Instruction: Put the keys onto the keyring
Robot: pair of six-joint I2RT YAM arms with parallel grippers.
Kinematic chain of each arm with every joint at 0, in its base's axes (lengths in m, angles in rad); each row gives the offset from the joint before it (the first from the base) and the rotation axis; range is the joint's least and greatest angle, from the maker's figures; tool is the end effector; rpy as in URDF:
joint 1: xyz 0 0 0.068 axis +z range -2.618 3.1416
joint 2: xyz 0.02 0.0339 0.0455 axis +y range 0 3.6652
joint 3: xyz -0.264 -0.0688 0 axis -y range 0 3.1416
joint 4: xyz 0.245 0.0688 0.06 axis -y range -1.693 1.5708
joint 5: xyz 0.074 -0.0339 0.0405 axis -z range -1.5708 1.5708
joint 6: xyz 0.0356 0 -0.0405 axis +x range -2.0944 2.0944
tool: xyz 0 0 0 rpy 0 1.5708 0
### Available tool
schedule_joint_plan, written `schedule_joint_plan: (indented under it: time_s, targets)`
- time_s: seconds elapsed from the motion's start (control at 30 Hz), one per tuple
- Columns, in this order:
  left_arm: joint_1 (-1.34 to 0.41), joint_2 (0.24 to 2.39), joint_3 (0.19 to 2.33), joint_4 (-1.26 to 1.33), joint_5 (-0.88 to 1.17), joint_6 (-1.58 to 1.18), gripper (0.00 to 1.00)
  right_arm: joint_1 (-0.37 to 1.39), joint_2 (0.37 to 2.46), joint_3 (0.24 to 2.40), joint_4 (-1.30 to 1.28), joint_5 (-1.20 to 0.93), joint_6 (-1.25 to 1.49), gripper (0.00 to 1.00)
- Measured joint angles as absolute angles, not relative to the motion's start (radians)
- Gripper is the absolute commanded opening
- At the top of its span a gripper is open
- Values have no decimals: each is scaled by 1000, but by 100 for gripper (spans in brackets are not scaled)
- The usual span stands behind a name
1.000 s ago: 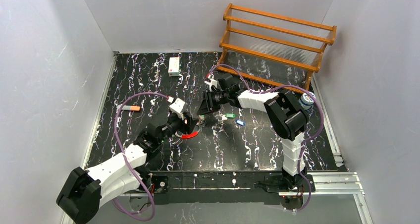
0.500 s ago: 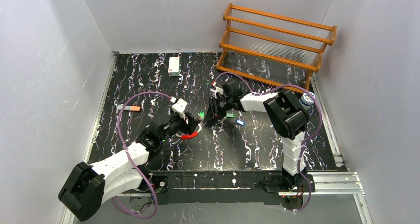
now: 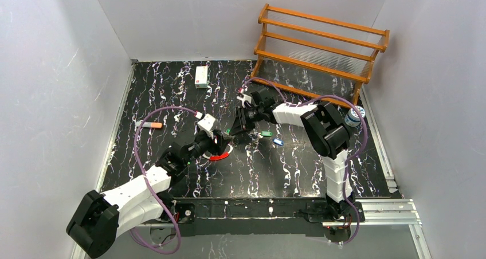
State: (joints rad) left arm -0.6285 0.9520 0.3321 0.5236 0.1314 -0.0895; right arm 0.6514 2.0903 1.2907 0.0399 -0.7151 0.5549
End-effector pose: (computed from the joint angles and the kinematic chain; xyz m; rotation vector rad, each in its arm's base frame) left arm 0.1671 -0.1272 0.2245 0.5521 1.6162 -0.6489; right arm 0.3342 0.2841 0.1393 -0.5237 2.4901 1.3850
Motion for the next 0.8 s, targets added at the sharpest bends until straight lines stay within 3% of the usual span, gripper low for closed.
schedule_joint_plan:
  time_s: [0.43,0.8]
  targets:
    - [-628,954,320,521,133,-89,51,649,2135,1381,6,-717,542,31]
    - [-628,1073,321,526,209,-44,48,554,2018,1135,19,-727,512,37]
